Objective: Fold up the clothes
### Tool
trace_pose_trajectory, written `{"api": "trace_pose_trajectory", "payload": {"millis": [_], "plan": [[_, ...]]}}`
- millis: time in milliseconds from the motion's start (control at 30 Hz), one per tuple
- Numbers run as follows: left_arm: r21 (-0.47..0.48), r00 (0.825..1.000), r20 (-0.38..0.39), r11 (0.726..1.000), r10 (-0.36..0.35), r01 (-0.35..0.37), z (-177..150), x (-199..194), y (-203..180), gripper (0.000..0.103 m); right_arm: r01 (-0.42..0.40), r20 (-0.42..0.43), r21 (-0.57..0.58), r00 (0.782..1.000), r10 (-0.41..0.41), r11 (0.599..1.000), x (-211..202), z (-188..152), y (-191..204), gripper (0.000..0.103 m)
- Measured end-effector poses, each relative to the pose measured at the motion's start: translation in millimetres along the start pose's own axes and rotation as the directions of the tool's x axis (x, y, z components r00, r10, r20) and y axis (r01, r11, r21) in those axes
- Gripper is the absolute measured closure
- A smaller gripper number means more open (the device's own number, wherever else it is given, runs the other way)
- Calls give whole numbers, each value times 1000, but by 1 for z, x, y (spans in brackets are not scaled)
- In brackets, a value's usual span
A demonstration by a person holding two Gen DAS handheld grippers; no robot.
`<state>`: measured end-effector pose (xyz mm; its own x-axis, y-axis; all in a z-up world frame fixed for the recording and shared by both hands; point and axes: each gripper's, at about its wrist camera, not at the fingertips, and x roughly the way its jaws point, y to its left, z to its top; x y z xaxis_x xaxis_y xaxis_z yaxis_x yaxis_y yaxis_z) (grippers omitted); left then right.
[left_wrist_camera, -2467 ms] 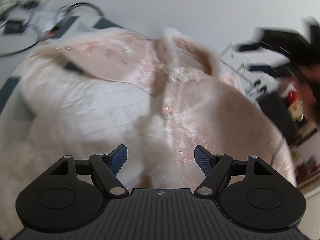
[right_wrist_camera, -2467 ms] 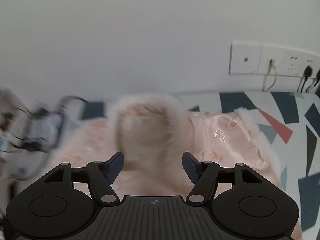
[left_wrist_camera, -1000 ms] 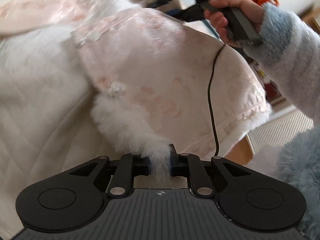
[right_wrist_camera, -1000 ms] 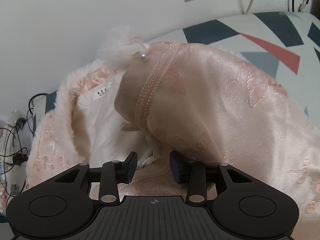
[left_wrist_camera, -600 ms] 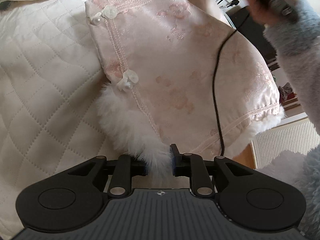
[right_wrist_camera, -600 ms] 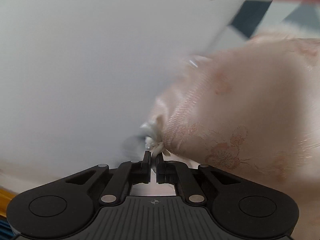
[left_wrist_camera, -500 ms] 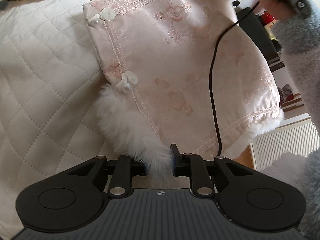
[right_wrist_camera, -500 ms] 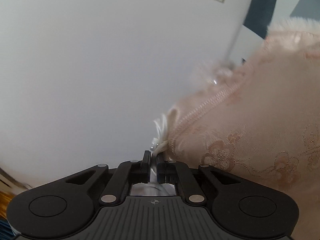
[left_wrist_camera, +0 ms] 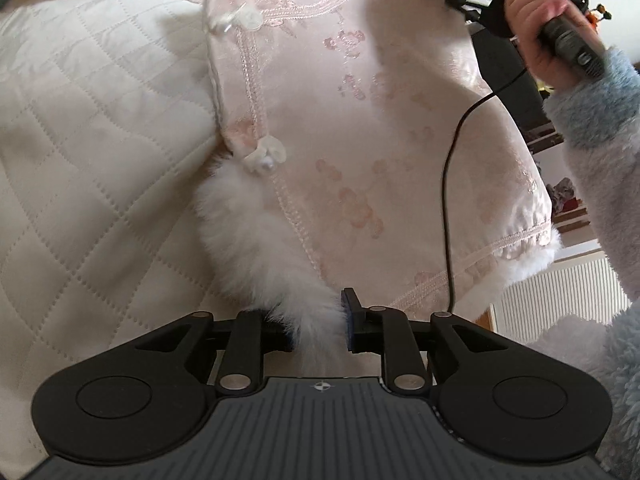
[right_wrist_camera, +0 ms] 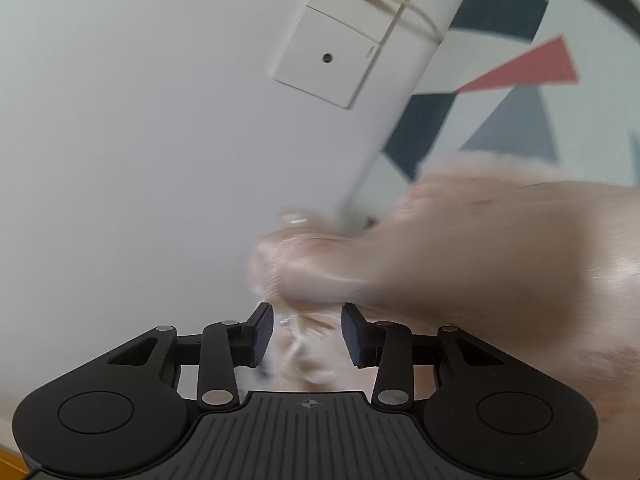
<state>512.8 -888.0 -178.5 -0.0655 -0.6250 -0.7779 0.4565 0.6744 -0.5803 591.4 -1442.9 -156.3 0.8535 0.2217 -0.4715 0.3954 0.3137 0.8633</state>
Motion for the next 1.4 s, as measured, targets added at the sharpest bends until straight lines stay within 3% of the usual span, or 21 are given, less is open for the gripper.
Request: {"api": "trace_pose_trajectory", "payload": {"millis": [100, 200, 333, 400, 467, 500, 533, 733, 833, 900, 1000, 1067, 1133, 1200, 1300, 1367, 1400], "plan": [[-4, 1000, 2, 1000, -2, 2, 0, 0, 1, 81, 115, -72, -247, 988, -137, 962, 12, -34, 20, 65], [-12, 1000, 3, 1000, -7, 7, 2, -1, 3, 81, 201, -118, -498, 948, -295, 844, 31, -73, 42, 43], [-10, 1000, 4, 1000, 0, 1, 3, 2, -2, 81, 301, -72, -626, 896, -438, 719, 56, -115, 46, 35], [-11, 1000, 4, 1000, 3, -3, 4, 3, -4, 81, 314, -26, -680, 893, -450, 662, 62, -130, 45, 33], [-12, 1000, 2, 1000, 8, -8, 6, 5, -6, 81, 299, -20, -724, 892, -451, 622, 62, -138, 45, 46], [-9, 1000, 0, 1000, 12, -12, 7, 6, -8, 81, 284, -40, -730, 890, -454, 622, 61, -139, 42, 85], [-5, 1000, -2, 1000, 16, -16, 8, 7, -9, 81, 270, -61, -736, 887, -457, 621, 60, -140, 39, 102], [93, 995, 5, 990, 102, -102, 13, 9, -28, 81, 315, 3, -699, 899, -438, 642, 13, -121, 19, 103], [167, 972, 75, 958, 222, -232, 20, 7, -42, 71, 306, 36, -720, 913, -407, 623, -9, -110, 23, 100], [199, 952, 124, 933, 278, -299, 22, 7, -48, 67, 265, 55, -773, 933, -354, 577, -17, -108, 37, 93], [231, 945, 141, 918, 296, -322, 19, 14, -55, 67, 211, 58, -842, 950, -306, 496, 3, -113, 63, 71], [252, 940, 152, 907, 307, -337, 17, 18, -59, 66, 178, 55, -881, 959, -278, 438, 19, -117, 80, 67], [273, 934, 164, 895, 317, -352, 15, 22, -63, 60, 175, 66, -914, 954, -292, 366, 49, -121, 89, 61], [293, 928, 176, 883, 327, -367, 13, 26, -68, 44, 183, 89, -942, 945, -316, 282, 79, -124, 95, 61], [312, 922, 190, 869, 338, -383, 10, 31, -72, 43, 189, 115, -967, 924, -365, 173, 115, -120, 92, 63], [298, 924, 191, 877, 332, -377, 10, 31, -70, 43, 190, 129, -975, 907, -401, 115, 133, -117, 87, 71], [286, 927, 193, 885, 323, -368, 11, 31, -68, 43, 187, 132, -978, 897, -421, 91, 141, -115, 85, 81]]}}
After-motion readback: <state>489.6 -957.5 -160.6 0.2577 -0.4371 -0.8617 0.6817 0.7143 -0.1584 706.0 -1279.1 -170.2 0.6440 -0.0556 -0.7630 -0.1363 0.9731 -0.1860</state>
